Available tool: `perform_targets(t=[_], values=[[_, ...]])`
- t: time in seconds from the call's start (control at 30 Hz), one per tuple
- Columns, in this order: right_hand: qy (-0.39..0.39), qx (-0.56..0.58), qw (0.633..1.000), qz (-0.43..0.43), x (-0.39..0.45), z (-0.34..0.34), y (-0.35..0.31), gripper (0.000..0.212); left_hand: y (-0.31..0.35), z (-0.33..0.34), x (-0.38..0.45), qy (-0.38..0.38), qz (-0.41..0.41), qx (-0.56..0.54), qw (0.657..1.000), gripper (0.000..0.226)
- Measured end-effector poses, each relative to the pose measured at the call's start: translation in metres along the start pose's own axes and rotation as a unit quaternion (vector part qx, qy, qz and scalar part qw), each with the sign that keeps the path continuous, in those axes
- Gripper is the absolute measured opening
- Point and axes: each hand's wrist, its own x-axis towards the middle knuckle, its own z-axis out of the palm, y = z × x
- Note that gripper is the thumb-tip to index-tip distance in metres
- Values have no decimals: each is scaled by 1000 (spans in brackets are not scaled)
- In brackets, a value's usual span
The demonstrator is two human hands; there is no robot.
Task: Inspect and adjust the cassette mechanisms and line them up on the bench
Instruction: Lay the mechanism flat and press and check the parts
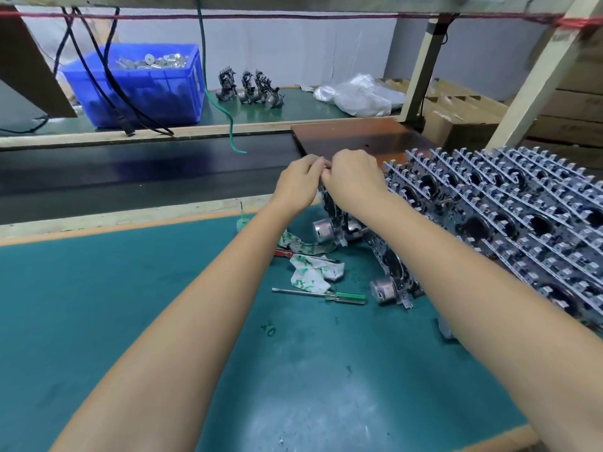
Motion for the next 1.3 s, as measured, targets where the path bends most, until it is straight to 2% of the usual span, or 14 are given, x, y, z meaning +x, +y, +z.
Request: perform_targets(t=[0.13,0.23,0.33,0.53,0.63,0.77,0.83,0.9,1.0,1.17,1.3], values=[[-7,-18,1000,-3,0,4,-9,23,-7,1,2,36,-3,13,999,23],[-16,-61,998,-3,-2,11,-7,24,-18,8,0,-1,-25,-46,999,26],[-13,-81,997,11,-5,17,2,27,-25,20,-6,-24,2,-65,998,31],[13,-110,994,2,-13,21,9,28,-27,35,-18,-5,22,-118,993,33],[7,-123,992,2,-13,19,7,28,-29,33,-31,-1,55,-39,998,38],[54,-155,986,-10,-22,1,-3,40,-31,29,-58,48,16,145,988,51],[110,-143,983,-24,-38,-2,-12,37,-32,24,-75,58,14,222,973,48],[129,-129,982,-40,-54,0,-19,27,-32,20,-90,32,8,294,955,38],[75,-90,991,-63,-73,15,-29,18,-34,20,-101,-9,-4,348,937,28],[-75,-20,997,-14,-83,45,-33,26,-49,23,-105,12,25,397,917,33],[-76,17,997,9,-83,51,-29,25,-57,18,-103,23,62,400,914,26]])
